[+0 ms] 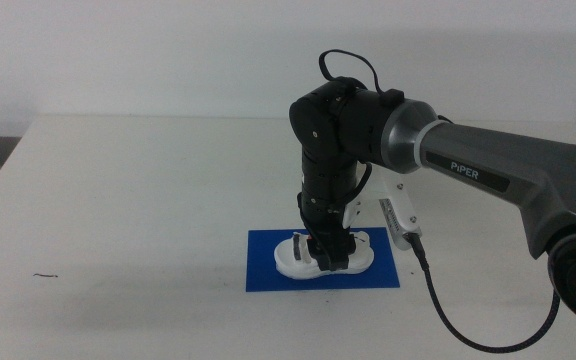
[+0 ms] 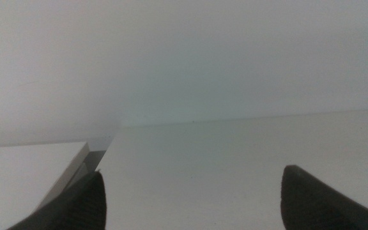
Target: Use one arm to grab the shoe from the table and place it on the mat.
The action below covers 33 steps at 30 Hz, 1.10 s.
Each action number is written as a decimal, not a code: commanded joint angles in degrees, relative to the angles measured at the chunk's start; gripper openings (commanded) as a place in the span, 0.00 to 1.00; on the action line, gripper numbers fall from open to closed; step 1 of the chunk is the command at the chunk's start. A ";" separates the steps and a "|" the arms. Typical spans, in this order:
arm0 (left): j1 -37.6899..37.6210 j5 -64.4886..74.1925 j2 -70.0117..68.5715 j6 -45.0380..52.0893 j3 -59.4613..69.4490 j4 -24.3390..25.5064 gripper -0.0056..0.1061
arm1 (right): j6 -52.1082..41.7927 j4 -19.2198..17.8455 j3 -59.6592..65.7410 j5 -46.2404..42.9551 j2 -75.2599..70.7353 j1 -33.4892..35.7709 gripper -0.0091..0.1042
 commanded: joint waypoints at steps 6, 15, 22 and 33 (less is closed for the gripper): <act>0.04 -0.70 0.28 -0.17 0.05 -0.23 0.89 | 1.31 1.28 -0.32 0.60 0.50 -0.59 0.57; 0.04 -0.70 0.28 -0.17 0.05 -0.23 0.89 | -14.39 -5.18 -0.43 0.60 -11.57 -0.59 0.75; 0.04 -0.70 0.28 -0.17 0.05 -0.23 0.89 | -77.18 -13.91 -0.30 0.60 -27.48 -0.59 0.75; 0.04 -0.70 0.28 -0.17 0.05 -0.23 0.89 | -93.05 -17.50 3.50 0.60 -45.55 -2.44 0.75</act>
